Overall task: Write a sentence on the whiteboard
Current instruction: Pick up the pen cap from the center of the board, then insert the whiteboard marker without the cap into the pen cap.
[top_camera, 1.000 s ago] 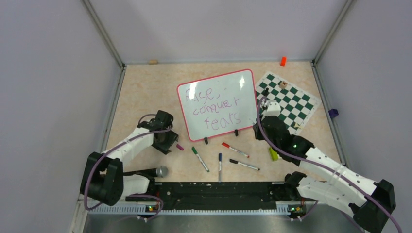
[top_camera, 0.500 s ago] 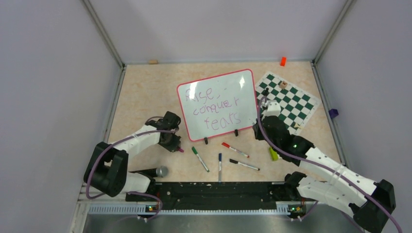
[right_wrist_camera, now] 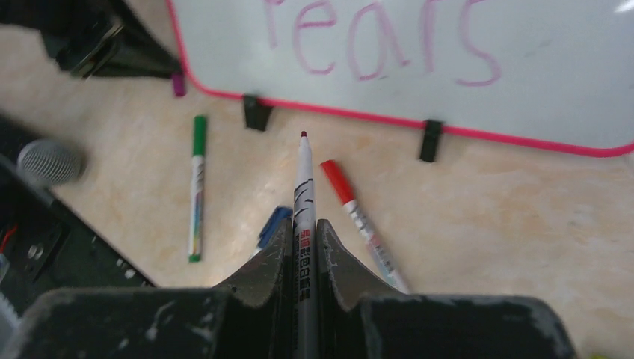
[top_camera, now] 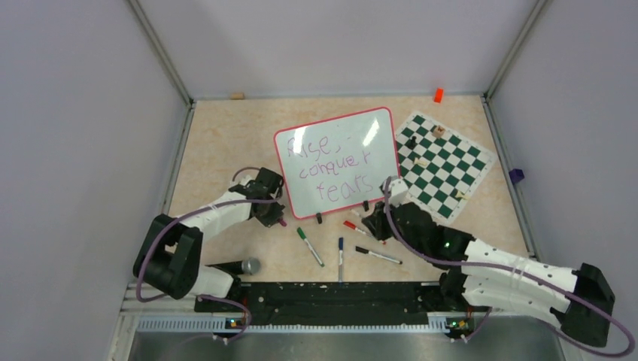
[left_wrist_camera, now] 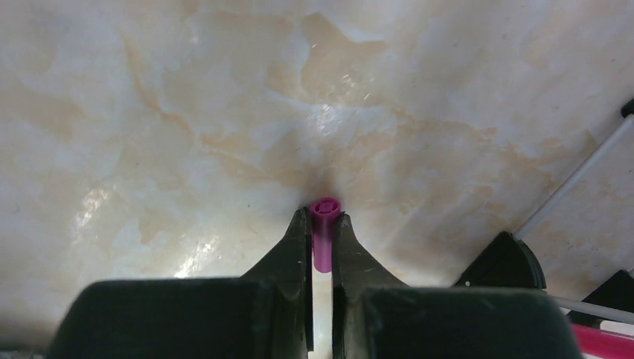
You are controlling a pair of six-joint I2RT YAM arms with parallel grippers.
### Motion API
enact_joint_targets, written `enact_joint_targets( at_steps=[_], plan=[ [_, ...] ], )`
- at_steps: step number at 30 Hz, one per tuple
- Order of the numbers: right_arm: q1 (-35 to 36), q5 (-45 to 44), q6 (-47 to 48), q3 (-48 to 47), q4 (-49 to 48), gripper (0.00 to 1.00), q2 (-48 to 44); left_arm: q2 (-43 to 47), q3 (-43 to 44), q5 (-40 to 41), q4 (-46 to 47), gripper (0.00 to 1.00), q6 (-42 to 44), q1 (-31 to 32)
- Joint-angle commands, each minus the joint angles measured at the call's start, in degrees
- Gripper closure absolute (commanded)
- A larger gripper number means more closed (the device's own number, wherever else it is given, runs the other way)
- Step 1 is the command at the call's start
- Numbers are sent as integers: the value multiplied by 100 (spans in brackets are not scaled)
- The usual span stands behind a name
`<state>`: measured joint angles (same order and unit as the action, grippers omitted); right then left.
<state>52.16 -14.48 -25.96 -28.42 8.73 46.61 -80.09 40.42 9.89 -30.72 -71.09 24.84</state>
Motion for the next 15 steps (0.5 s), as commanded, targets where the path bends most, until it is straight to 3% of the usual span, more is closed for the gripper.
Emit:
enact_joint_targets(
  at_steps=[1,8,11,15],
  plan=[
    [1300,-881,-78,254,-1482,100,263,304,-277,234,723,100,792,-23],
    [2337,-1514,187,459,-3309,100,1475,2508,-1397,624,1555,100,578,-56],
    [2828,-1916,621,393,-4196,100,2255,2737,-1546,420,1403,100,351,-120],
    [3294,-2278,1535,324,-5290,100,3083,2409,-1593,-9,1324,100,27,-147]
  ],
)
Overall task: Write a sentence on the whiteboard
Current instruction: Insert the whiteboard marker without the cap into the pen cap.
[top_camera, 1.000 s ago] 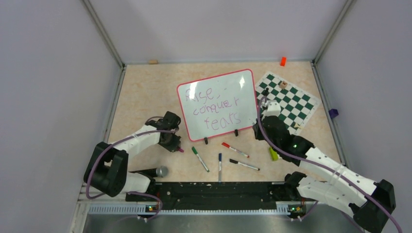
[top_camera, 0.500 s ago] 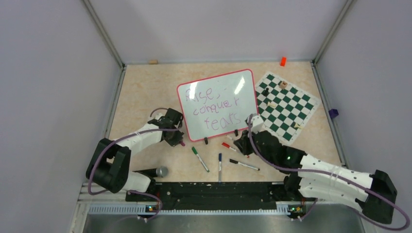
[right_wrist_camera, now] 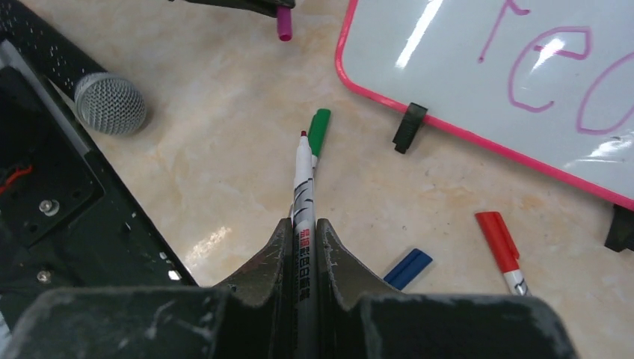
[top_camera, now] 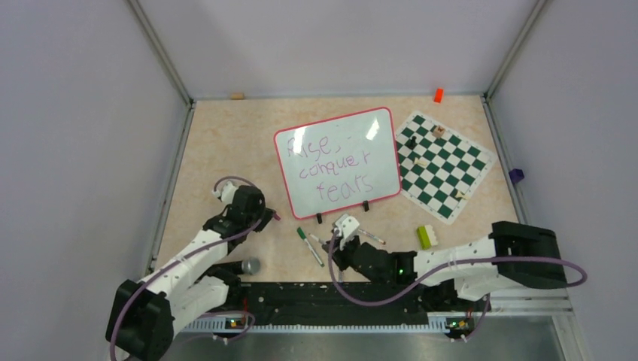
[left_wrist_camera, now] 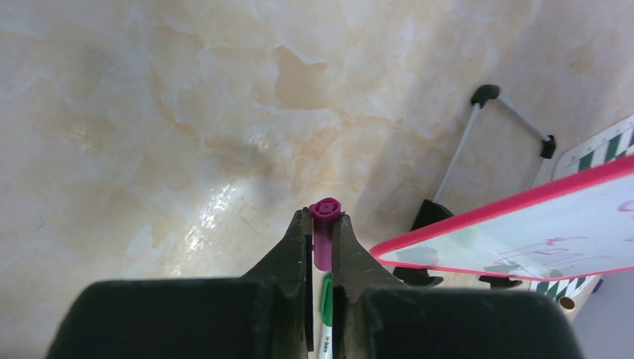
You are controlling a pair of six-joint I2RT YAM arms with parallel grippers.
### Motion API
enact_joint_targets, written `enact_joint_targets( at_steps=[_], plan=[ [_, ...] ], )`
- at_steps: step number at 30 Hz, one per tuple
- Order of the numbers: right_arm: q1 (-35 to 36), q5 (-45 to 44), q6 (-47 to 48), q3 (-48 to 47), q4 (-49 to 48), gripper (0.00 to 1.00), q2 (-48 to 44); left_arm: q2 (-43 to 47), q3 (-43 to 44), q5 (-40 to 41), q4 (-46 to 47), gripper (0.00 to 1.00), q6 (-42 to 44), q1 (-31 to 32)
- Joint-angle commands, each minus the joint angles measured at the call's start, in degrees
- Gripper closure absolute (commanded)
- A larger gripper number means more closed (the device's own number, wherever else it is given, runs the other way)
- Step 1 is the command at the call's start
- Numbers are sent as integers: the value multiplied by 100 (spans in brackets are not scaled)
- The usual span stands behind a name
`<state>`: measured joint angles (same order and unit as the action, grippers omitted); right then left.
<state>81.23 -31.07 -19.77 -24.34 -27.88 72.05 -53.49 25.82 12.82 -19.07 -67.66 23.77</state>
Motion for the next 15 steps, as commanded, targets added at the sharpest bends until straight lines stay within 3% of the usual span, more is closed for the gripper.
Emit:
enact_joint_targets(
  at_steps=[1,5,8,15],
  plan=[
    [427,-622,1000,-82,-1740,100,607,-330,-90,-404,128,100,-353,-49],
    [435,-121,892,195,-2600,100,731,-503,201,-390,-260,100,-297,-49],
    [436,-296,567,-27,-2691,100,1246,-573,355,-131,-624,100,-254,-48],
    [431,-400,245,-601,-2826,100,2326,-642,235,-367,-501,100,-179,-50]
  ],
)
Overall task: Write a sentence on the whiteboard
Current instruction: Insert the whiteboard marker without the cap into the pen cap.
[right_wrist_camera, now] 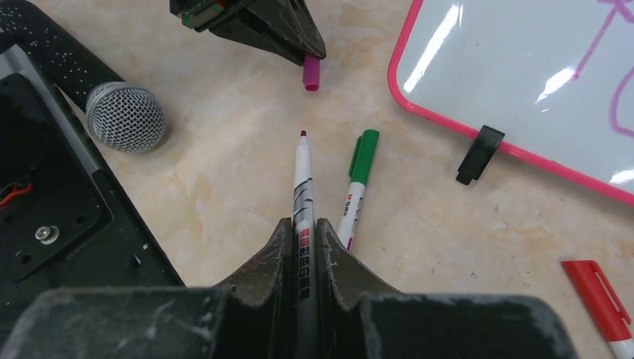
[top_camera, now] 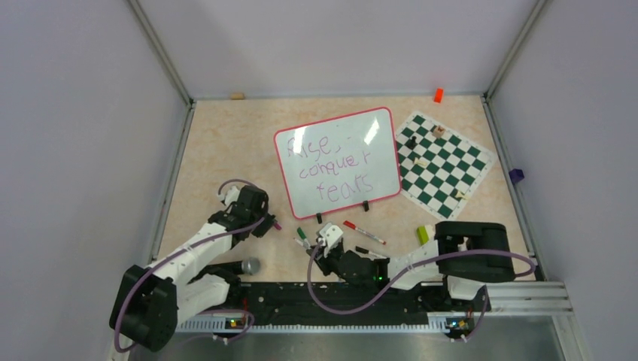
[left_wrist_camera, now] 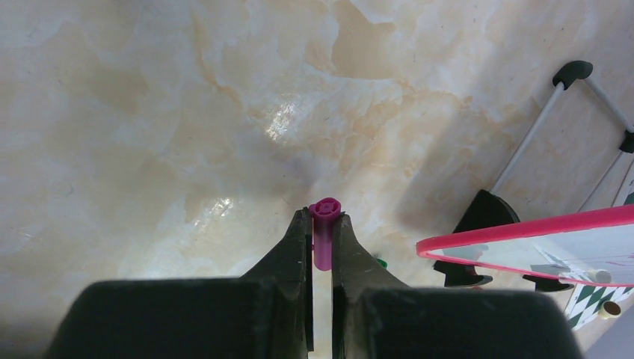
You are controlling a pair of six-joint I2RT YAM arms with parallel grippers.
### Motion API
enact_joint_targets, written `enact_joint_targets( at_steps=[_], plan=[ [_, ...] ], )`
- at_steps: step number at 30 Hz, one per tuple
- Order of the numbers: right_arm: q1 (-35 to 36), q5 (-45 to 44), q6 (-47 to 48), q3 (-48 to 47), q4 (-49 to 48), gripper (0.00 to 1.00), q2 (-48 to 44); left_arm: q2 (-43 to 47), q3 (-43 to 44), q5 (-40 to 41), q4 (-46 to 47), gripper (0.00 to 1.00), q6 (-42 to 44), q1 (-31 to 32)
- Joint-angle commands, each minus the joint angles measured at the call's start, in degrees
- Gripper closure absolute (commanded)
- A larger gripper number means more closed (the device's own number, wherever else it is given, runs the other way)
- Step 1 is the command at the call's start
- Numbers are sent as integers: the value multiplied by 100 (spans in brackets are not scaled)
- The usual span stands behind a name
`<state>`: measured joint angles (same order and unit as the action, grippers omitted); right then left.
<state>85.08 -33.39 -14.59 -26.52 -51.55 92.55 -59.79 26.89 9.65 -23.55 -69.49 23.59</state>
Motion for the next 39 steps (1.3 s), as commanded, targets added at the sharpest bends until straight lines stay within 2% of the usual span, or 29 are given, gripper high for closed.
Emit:
enact_joint_targets(
  at_steps=[1,9,23,39],
  plan=[
    [50,-277,-300,-426,-446,100,331,26,90,-52,-39,100,-8,-35],
    [17,-568,-244,-711,-753,100,928,322,-113,158,-76,100,-239,-31],
    [-240,-1,-367,-956,-725,100,1372,-51,138,-110,-168,100,85,-44],
    [-437,440,-670,-1273,-300,100,1614,-33,110,-201,-94,100,161,-70]
  ],
)
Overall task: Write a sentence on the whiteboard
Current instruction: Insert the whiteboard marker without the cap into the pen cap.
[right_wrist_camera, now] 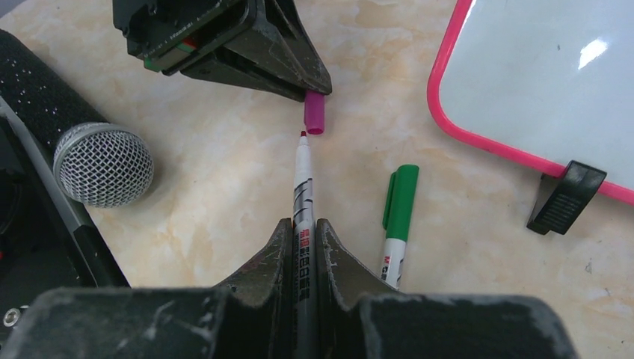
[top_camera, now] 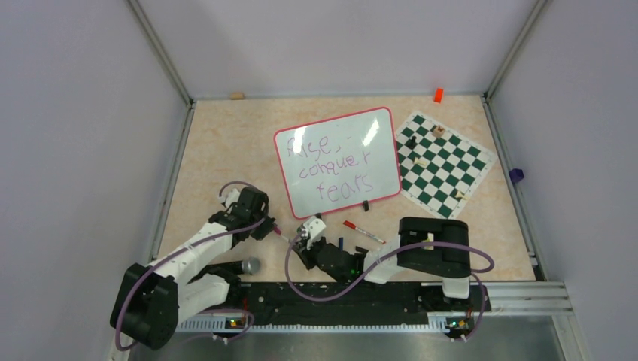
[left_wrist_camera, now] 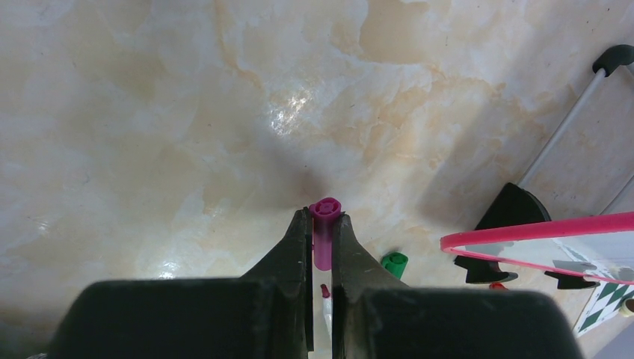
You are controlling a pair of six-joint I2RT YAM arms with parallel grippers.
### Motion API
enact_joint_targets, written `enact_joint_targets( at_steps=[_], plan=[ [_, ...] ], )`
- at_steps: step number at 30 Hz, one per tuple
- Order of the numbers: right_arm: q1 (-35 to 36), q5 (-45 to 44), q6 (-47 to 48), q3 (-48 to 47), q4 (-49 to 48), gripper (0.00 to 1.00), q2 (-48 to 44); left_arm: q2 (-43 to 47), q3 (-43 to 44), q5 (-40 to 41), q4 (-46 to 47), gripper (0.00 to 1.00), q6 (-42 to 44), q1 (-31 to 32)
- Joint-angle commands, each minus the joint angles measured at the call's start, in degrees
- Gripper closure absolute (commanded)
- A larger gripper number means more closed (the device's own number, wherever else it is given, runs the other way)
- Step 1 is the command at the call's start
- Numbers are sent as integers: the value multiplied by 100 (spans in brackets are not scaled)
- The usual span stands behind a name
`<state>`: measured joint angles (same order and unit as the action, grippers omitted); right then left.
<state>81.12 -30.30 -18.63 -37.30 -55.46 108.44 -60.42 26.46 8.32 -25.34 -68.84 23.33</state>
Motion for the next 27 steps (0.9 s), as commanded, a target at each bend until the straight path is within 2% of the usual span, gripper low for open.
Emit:
enact_joint_targets(
  at_steps=[1,16,27],
  plan=[
    [-39,145,-279,-172,70,100,21,38,138,-81,111,100,106,-60],
    [-97,91,-286,-208,90,100,70,302,-92,-174,283,100,71,-169],
    [-201,80,-221,-234,-14,100,128,77,60,-181,205,100,148,-170]
  ],
)
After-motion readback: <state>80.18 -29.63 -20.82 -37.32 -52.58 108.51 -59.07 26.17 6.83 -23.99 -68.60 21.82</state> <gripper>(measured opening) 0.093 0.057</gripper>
